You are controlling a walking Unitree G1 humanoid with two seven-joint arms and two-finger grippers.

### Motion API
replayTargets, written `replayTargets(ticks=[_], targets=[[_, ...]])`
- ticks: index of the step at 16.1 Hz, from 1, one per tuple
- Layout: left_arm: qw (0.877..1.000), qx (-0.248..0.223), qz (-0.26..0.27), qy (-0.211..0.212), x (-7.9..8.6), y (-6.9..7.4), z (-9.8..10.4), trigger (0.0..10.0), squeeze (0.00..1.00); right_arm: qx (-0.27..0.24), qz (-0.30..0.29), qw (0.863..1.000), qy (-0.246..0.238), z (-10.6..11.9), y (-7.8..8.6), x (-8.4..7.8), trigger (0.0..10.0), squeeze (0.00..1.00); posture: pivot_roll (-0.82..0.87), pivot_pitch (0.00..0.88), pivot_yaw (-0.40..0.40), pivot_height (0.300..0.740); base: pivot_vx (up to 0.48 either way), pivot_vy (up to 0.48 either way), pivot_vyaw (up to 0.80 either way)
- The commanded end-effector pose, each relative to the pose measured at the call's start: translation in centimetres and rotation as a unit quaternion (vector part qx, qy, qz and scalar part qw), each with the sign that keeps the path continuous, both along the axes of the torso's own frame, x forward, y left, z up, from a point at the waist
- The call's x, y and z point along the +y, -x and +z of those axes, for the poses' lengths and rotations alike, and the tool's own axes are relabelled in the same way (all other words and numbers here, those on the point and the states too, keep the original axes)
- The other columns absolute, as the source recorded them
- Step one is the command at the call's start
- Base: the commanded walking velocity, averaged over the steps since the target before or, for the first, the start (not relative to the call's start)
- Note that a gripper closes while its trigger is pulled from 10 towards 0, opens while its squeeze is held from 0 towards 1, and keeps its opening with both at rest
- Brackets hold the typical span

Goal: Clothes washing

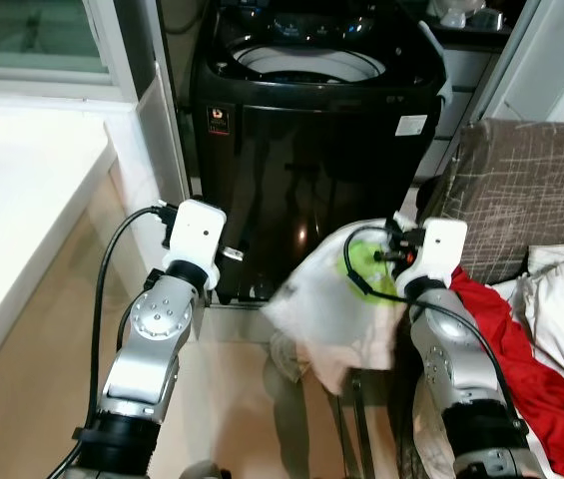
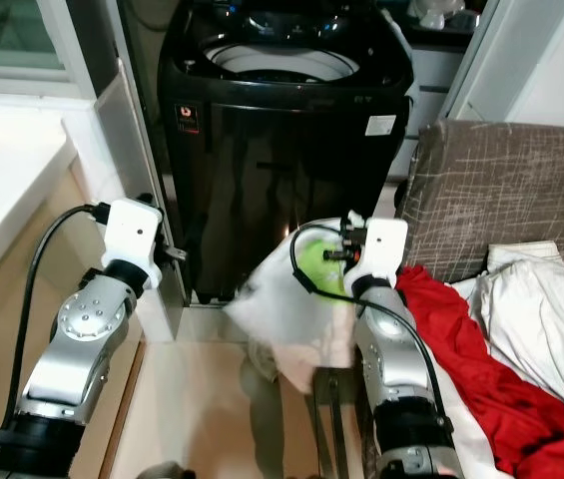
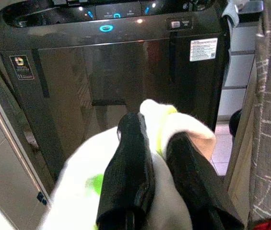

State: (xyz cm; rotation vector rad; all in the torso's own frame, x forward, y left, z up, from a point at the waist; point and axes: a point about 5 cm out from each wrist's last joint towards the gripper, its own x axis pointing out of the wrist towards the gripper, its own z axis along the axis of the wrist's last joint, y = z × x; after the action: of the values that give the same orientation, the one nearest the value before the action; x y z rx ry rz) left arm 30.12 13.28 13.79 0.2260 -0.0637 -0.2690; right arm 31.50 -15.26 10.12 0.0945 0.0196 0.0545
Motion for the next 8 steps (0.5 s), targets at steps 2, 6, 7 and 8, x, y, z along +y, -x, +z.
replayTargets(ticks=[2,6,7,8], targets=[[1.000,-0.001,-0.026,-0.006,-0.6,-0.4,0.2,10.0,0.00,0.006,0.001,1.000,0.015,-0.3,0.1,0.1,10.0,0.00,-0.06,0.000,0.002,0.732,0.000,0.000,-0.33],[1.000,0.000,-0.019,0.010,-0.4,-0.4,-0.1,10.0,0.00,-0.016,0.027,0.998,0.057,1.0,-1.1,1.1,10.0,0.00,-0.06,0.000,-0.002,0.732,0.064,0.101,-0.19],[1.000,-0.007,-0.013,0.023,-0.3,-0.3,0.1,10.0,0.00,-0.035,0.033,0.997,0.065,1.9,-1.4,1.4,10.0,0.00,-0.06,0.000,-0.007,0.732,0.292,0.382,0.00],[0.999,-0.026,-0.005,0.022,-0.2,-0.4,0.7,10.0,0.00,-0.063,0.037,0.995,0.074,3.1,-1.9,1.6,10.0,0.00,-0.05,0.000,-0.014,0.732,0.322,0.356,0.00]])
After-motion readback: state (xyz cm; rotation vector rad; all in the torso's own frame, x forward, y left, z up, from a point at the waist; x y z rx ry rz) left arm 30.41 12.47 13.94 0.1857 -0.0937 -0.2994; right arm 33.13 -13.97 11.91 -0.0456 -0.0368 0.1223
